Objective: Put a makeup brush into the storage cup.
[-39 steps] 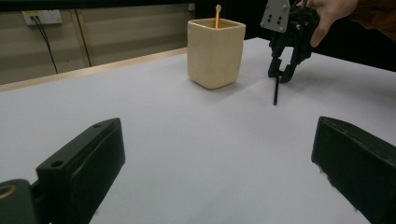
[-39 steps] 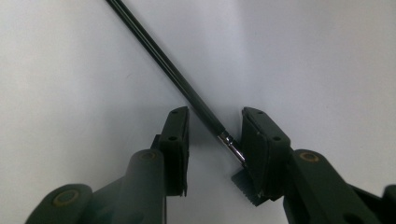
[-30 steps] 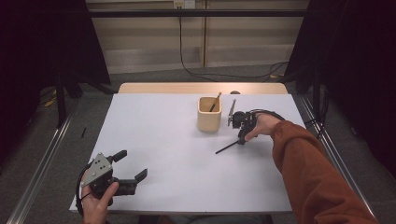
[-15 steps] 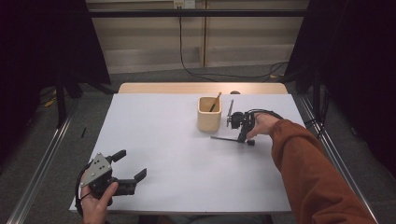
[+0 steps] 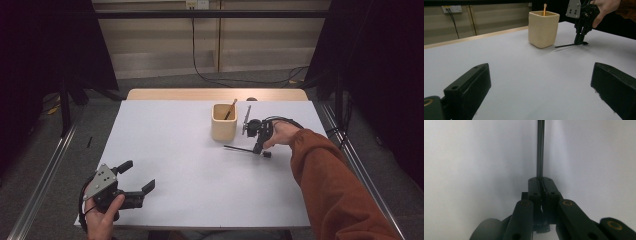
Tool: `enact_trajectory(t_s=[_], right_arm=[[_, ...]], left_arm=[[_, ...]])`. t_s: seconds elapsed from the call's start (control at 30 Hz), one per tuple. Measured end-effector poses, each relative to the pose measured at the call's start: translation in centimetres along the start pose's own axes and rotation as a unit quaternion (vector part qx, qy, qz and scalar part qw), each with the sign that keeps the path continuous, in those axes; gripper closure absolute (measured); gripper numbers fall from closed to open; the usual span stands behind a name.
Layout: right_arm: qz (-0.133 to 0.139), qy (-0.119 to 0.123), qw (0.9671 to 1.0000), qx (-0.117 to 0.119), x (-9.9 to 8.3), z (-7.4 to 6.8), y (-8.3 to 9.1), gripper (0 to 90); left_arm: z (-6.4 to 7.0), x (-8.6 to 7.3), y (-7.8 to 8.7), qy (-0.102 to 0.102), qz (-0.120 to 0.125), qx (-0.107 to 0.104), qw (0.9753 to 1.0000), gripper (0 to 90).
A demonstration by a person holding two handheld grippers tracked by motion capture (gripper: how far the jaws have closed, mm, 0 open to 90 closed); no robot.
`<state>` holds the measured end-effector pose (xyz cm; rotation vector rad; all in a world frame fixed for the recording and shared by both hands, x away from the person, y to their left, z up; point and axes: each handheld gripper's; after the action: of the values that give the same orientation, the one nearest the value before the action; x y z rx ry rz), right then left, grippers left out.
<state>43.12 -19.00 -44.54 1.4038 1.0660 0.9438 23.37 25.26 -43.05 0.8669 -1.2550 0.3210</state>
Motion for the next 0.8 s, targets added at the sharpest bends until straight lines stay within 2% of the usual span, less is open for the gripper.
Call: enact_trajectory(t_s=[0.23,0.37,0.43,0.47,0.53,0.8], right_arm=[[0.026,-0.004,0.9997,-0.004,-0.3,-0.4,0.9,86.3],[0.044,-0.013,0.9989,-0.001,-0.6,-0.9,1.3,86.4],[0.050,-0.017,0.9986,-0.003,-0.8,-1.2,1.5,86.4],[0.060,-0.014,0.9981,-0.004,-0.9,-1.2,1.6,86.4],[0.071,-0.022,0.9972,-0.002,-1.0,-1.5,1.7,86.4],[0.106,-0.028,0.9939,-0.013,-1.6,-1.7,2.1,86.4]], left_arm=[[0.0,0.0,0.0,-0.003,0.002,-0.001,1.0000,2.7],[0.0,0.0,0.1,0.002,0.003,-0.001,1.0000,2.7],[0.0,0.0,0.2,-0.003,0.005,-0.002,1.0000,2.7],[0.0,0.0,0.2,-0.003,0.004,-0.002,1.0000,2.7],[0.0,0.0,0.2,-0.003,0.004,-0.003,1.0000,2.7],[-0.1,0.0,0.3,0.005,0.011,0.001,0.9999,2.6]])
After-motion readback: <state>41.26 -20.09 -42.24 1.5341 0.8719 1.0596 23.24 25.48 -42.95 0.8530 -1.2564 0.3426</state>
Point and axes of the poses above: each handheld gripper's, and its own axes: y roughly backward along the jaws, x roughly out of its top, z roughly to its right, and after that the axes turned 6 degrees about -z, right-handed
